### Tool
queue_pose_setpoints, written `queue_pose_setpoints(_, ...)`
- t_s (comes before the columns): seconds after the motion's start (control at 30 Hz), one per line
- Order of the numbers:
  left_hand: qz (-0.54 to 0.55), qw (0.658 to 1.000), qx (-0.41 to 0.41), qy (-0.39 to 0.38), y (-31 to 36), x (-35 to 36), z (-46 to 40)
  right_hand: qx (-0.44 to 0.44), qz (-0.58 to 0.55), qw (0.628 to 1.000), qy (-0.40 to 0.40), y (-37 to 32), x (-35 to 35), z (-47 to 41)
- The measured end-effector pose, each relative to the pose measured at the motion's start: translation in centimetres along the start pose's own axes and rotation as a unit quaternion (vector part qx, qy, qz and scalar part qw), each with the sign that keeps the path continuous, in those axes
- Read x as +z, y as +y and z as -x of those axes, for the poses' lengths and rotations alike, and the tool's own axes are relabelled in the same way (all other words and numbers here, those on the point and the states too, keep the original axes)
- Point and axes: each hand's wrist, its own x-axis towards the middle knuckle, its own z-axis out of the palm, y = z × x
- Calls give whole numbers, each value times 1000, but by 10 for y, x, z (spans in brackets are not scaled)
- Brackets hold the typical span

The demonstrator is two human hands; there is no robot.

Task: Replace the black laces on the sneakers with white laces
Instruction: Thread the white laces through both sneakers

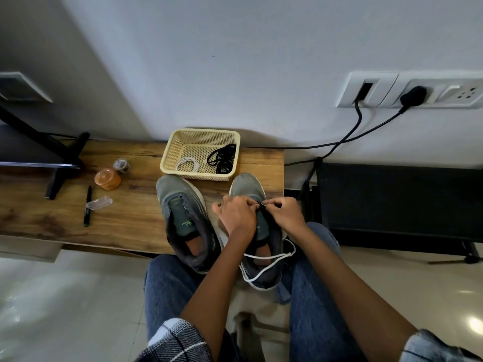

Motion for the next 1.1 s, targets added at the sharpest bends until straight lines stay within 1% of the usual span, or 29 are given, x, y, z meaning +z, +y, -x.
queue_pose_setpoints(0.2, 32, 999, -24, -3, 2, 4, 3, 5, -1, 1000, -13, 0, -1, 0)
queue_pose_setpoints(0.33, 66, 997, -34, -10, -1, 3, 1, 13, -26, 1000, -6, 1, 3, 2)
queue_pose_setpoints(0.53, 95, 995, -13, -8, -3, 3, 2, 31, -62, 998, 10, 2, 3, 3)
queue_pose_setpoints(0.7, 118, 992, 3, -34, -8, 1, -4, 39, -83, 996, 14, 4, 4, 3)
queue_pose_setpoints(0.83, 113, 992, 28, -51, -12, -2, -7, 42, -87, 995, 16, 6, 6, 1)
queue_pose_setpoints(0.97, 132, 990, 3, -40, -10, 0, -7, 35, -94, 995, 21, 8, 7, 0)
queue_pose_setpoints(1.1, 205, 977, -22, -57, -17, 8, -12, 31, -96, 995, 23, 9, 7, 0)
